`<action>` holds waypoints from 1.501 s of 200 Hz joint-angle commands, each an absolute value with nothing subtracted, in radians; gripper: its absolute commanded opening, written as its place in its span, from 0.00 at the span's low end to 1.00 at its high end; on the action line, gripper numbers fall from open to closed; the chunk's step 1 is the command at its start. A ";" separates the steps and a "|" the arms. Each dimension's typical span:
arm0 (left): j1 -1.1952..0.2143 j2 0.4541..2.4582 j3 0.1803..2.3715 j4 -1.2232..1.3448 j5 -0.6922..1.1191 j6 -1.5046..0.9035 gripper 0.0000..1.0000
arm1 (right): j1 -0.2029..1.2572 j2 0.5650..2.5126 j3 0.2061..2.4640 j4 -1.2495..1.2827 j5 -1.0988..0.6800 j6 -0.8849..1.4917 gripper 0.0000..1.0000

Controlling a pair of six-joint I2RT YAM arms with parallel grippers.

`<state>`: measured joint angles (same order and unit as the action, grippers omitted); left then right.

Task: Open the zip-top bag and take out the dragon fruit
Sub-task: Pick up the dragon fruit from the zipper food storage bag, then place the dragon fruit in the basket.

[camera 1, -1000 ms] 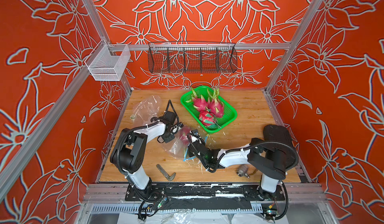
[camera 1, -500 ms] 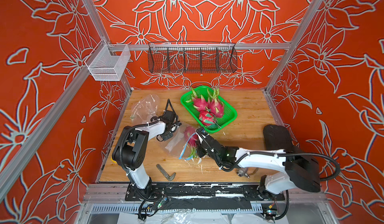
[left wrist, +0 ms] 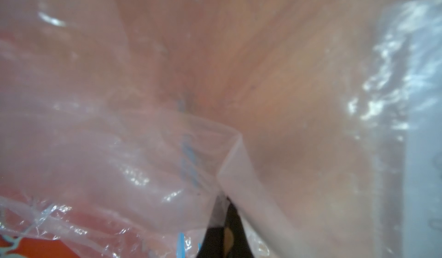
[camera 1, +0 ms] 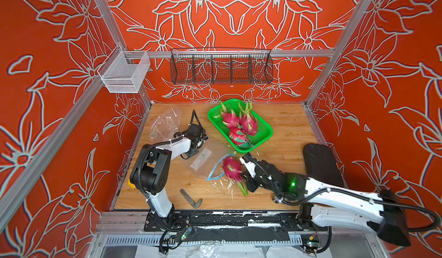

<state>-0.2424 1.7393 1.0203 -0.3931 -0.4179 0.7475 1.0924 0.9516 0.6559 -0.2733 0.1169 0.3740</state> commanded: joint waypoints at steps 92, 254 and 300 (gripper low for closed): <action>-0.188 1.518 1.115 -0.610 -0.233 0.650 0.89 | 0.873 0.917 0.984 -0.484 0.337 0.130 0.00; -0.061 1.176 1.086 -0.579 0.057 0.261 0.97 | 0.535 1.864 1.621 -0.352 0.104 -0.173 0.33; -0.036 1.177 1.038 -0.501 0.044 0.209 0.97 | 0.532 1.746 1.547 -0.330 0.219 -0.167 0.77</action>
<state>-0.0563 1.1828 1.0542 -0.5629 0.0349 0.2596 0.5396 1.8652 1.5738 -0.3534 0.1448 -0.1696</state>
